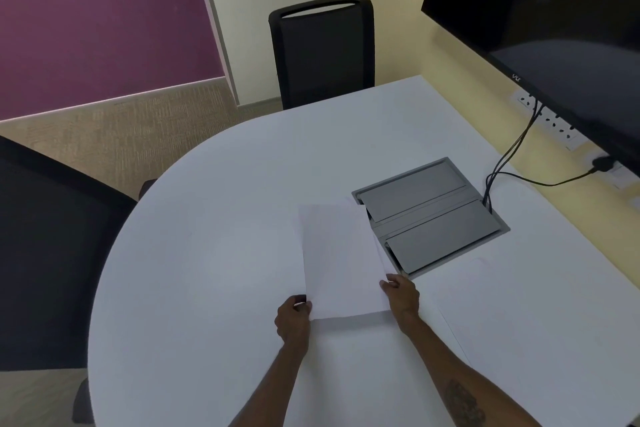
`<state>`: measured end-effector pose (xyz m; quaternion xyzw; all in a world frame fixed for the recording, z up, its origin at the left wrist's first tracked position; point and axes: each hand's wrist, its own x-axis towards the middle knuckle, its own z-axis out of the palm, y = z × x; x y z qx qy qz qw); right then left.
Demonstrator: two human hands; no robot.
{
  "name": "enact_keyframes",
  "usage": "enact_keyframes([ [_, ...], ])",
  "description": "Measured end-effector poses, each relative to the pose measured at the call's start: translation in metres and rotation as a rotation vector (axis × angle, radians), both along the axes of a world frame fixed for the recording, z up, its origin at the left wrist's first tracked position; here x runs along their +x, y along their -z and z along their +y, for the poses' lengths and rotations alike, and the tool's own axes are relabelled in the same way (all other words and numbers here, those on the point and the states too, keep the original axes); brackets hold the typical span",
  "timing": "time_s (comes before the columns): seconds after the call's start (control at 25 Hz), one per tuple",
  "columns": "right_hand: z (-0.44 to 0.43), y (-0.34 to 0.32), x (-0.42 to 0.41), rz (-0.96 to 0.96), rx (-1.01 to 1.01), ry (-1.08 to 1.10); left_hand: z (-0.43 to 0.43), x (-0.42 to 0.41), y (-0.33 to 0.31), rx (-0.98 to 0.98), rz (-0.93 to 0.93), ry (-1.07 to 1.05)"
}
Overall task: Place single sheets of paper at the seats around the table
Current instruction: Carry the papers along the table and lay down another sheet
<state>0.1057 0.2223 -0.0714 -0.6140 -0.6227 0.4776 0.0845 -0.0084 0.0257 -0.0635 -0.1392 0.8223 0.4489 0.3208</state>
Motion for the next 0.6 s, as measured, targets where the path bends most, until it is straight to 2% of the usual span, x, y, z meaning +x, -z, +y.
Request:
enact_keyframes([
  [0.28, -0.039, -0.033, 0.011, 0.208, -0.013, 0.097, -0.025, -0.008, -0.021, 0.010, 0.061, 0.077],
  [0.6, -0.099, -0.047, 0.024, 0.282, 0.025, 0.199, -0.061, -0.014, -0.040, -0.010, 0.119, 0.165],
])
